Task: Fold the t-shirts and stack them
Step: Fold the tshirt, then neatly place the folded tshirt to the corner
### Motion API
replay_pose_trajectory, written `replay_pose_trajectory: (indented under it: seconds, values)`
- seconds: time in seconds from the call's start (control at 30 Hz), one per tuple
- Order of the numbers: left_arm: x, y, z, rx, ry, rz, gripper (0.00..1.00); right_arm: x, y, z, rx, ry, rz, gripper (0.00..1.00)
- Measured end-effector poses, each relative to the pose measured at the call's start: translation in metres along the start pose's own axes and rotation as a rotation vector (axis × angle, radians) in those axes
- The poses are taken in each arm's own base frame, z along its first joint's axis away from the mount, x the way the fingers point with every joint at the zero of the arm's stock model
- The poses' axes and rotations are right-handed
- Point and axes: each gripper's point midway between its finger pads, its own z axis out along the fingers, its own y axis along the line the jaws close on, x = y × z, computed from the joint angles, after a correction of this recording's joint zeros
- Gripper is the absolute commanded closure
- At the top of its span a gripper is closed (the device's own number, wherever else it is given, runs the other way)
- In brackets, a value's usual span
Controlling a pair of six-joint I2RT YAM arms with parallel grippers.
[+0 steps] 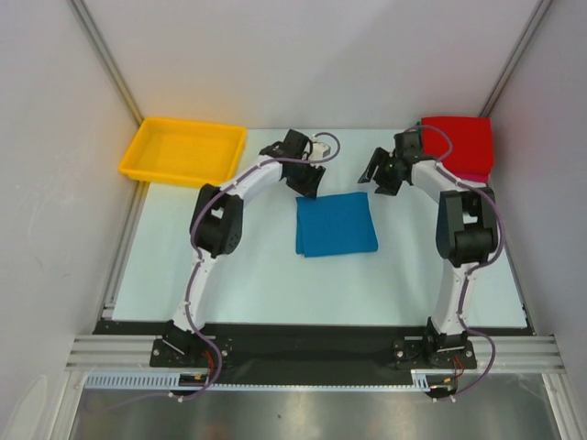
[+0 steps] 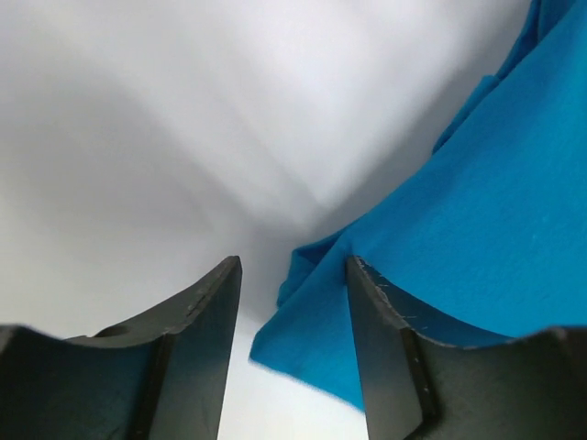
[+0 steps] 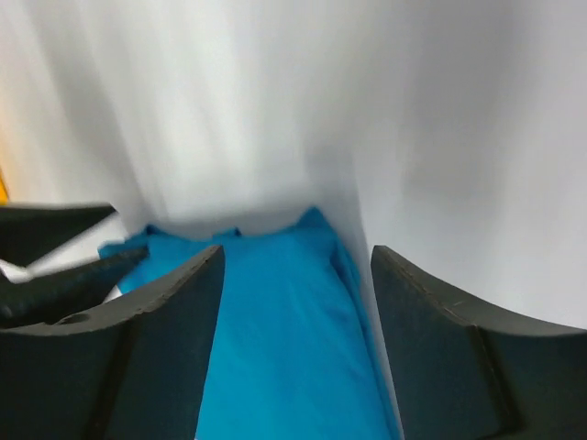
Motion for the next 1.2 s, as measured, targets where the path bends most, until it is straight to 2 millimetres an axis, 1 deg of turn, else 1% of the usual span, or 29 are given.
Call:
replay_pose_trajectory:
  seconds: [0.03,0.07,0.13,0.17,0.23,0.33,0.43,0.5,0.57,0.67,0.8,0.87,0.9,0.97,1.0,1.1,1.2]
  values:
    - [-0.002,0.002,-0.004,-0.007,-0.003,0.000,0.43,-0.001,-0.001,-0.011,0.003,-0.009,-0.020,0.26]
    - [-0.003,0.005,-0.010,-0.015,-0.005,0.002,0.40,0.001,-0.003,-0.024,0.007,-0.012,-0.034,0.26]
    - [-0.010,0.012,-0.027,-0.038,-0.019,0.005,0.37,0.011,-0.008,-0.046,0.006,-0.009,-0.058,0.26]
    - [-0.013,0.015,-0.036,-0.051,-0.027,0.007,0.33,0.020,-0.012,-0.056,0.002,-0.003,-0.068,0.26]
    - [-0.024,0.021,-0.064,-0.077,-0.063,0.020,0.30,0.040,-0.022,-0.064,-0.003,0.033,-0.071,0.25]
    - [-0.034,0.023,-0.112,-0.108,-0.121,0.043,0.29,0.068,-0.035,-0.056,-0.008,0.115,-0.067,0.25]
    - [-0.034,0.017,-0.154,-0.124,-0.163,0.066,0.29,0.094,-0.044,-0.040,-0.032,0.210,-0.033,0.27]
    - [-0.032,0.009,-0.175,-0.128,-0.188,0.082,0.29,0.097,-0.036,-0.037,-0.089,0.228,-0.018,0.28]
    - [-0.026,0.002,-0.188,-0.122,-0.197,0.086,0.29,0.098,-0.030,-0.034,-0.141,0.230,-0.003,0.31]
    - [-0.015,-0.004,-0.192,-0.115,-0.189,0.085,0.29,0.102,-0.022,-0.029,-0.228,0.245,0.033,0.34]
    - [0.000,-0.005,-0.186,-0.106,-0.155,0.077,0.29,0.106,-0.009,-0.023,-0.332,0.277,0.077,0.36]
    - [0.005,-0.005,-0.184,-0.103,-0.142,0.074,0.29,0.108,-0.006,-0.021,-0.362,0.290,0.084,0.47]
    - [0.005,-0.005,-0.183,-0.102,-0.140,0.074,0.29,0.110,-0.005,-0.019,-0.367,0.297,0.088,0.58]
    - [0.006,-0.005,-0.183,-0.102,-0.139,0.074,0.29,0.116,-0.006,-0.014,-0.369,0.320,0.099,0.68]
    - [0.006,-0.005,-0.183,-0.102,-0.139,0.074,0.29,0.118,-0.007,-0.012,-0.370,0.332,0.107,0.79]
    - [0.005,-0.005,-0.184,-0.102,-0.140,0.081,0.30,0.122,-0.007,-0.007,-0.374,0.358,0.123,1.00]
    - [0.005,-0.006,-0.187,-0.104,-0.146,0.087,0.30,0.121,-0.007,-0.007,-0.365,0.362,0.126,1.00]
